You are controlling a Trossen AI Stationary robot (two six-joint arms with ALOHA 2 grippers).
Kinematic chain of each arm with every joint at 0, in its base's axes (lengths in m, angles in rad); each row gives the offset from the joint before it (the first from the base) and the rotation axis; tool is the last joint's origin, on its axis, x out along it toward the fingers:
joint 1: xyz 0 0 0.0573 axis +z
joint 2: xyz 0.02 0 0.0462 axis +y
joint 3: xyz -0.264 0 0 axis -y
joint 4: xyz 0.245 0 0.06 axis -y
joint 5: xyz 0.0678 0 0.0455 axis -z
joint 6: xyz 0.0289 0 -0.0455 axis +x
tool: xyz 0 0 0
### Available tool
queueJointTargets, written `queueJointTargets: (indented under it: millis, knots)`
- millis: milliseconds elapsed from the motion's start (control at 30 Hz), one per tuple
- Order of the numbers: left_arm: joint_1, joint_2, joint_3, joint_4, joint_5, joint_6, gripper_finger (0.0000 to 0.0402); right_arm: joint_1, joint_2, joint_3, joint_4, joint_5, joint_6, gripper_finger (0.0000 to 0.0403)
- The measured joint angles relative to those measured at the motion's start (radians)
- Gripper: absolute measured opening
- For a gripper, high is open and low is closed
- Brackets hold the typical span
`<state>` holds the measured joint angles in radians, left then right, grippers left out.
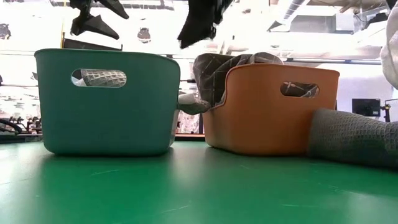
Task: Sort towels by color in basket
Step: Put the gray patterned towel into the orange bin
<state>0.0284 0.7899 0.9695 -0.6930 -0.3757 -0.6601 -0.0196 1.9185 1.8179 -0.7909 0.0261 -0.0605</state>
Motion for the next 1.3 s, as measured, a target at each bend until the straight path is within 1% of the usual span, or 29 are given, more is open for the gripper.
queueJointTargets:
  millis: [33,133,267,333,400,500,667,767,833,867,933,1000,1133,1200,1300]
  knots:
    - [0.0,-0.008,0.0,-0.001,-0.001,0.0,0.0283,-0.001,0.014,0.0,-0.027,0.0,0.0,0.0213]
    - [0.0,-0.02,0.0,-0.008,0.004,0.0,0.0283,-0.01,0.023,-0.001,-0.183,0.009,0.025,0.0202]
    - [0.0,-0.028,0.0,-0.016,0.005,-0.003,0.0283,-0.029,0.018,0.0,-0.458,0.061,0.06,0.0184]
    - [0.0,-0.026,0.0,-0.015,0.005,0.0,0.0283,-0.041,0.018,-0.012,-0.529,0.07,0.069,0.0175]
    - [0.0,-0.023,0.0,-0.014,0.005,0.0,0.0283,-0.051,0.017,-0.029,-0.538,0.069,0.088,0.0167]
    - [0.0,-0.022,0.0,-0.014,0.005,-0.001,0.0283,-0.054,0.017,-0.069,-0.498,0.052,0.113,0.0158]
    - [-0.001,-0.023,0.0,-0.014,0.005,-0.002,0.0283,-0.037,0.017,-0.235,-0.294,0.046,0.143,0.0153]
    - [-0.001,-0.023,0.0,-0.014,0.01,-0.008,0.0283,-0.034,0.016,-0.338,-0.163,0.003,0.154,0.0154]
    - [-0.001,-0.023,0.0,-0.013,0.029,-0.008,0.0283,-0.035,0.016,-0.389,-0.112,-0.02,0.167,0.0154]
    - [-0.001,-0.021,0.0,-0.012,0.043,-0.01,0.0283,-0.036,0.016,-0.4,-0.116,-0.022,0.17,0.0154]
    - [-0.001,-0.006,0.0,-0.012,0.086,-0.009,0.0283,-0.044,0.012,-0.394,-0.157,-0.025,0.174,0.0153]
    - [-0.001,0.022,0.0,-0.011,0.137,-0.003,0.0283,-0.055,-0.019,-0.375,-0.21,-0.028,0.176,0.0152]
    - [-0.002,0.132,0.0,0.015,0.217,0.003,0.0283,-0.084,-0.124,-0.305,-0.273,-0.031,0.199,0.0154]
    - [-0.004,0.199,0.0,0.059,0.227,0.021,0.0283,-0.102,-0.181,-0.27,-0.313,-0.021,0.221,0.0154]
    - [-0.017,0.301,0.0,0.169,0.231,0.079,0.0283,-0.127,-0.274,-0.219,-0.365,0.033,0.249,0.0155]
